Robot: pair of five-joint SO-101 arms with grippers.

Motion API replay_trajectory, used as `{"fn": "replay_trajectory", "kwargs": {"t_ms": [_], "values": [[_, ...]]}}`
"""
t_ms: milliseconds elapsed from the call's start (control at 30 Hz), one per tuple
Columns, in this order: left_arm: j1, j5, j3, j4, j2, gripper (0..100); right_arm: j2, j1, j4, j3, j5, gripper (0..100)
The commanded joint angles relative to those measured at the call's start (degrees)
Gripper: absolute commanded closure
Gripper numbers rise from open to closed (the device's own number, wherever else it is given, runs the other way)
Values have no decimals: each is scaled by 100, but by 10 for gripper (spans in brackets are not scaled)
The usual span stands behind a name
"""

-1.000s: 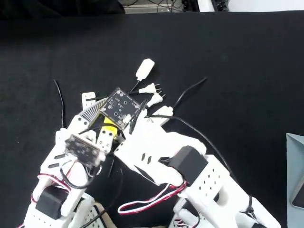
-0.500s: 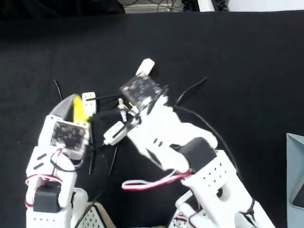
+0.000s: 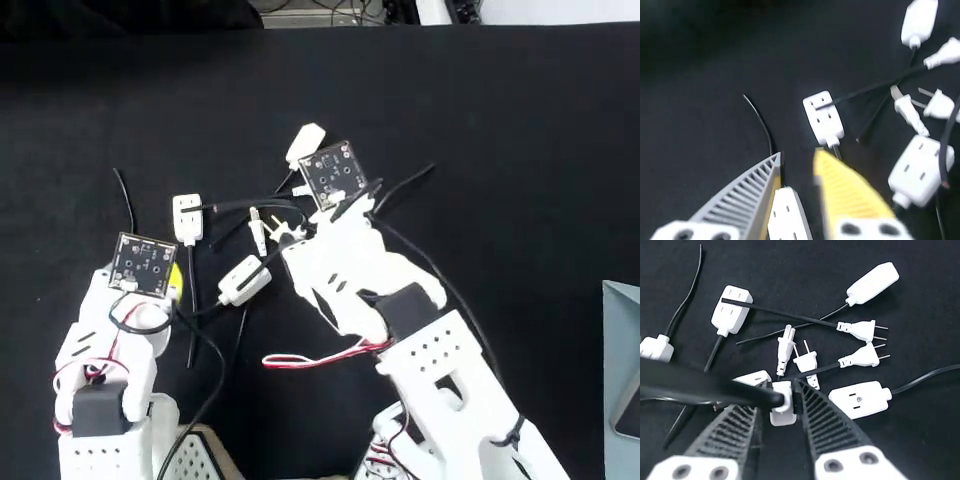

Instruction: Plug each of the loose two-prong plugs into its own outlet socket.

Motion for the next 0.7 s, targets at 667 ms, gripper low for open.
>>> {"fn": "replay_trajectory", "kwargs": {"t_ms": [667], "values": [[1754, -703, -2536, 26, 5600, 692, -57, 756, -167, 382, -62, 987]]}}
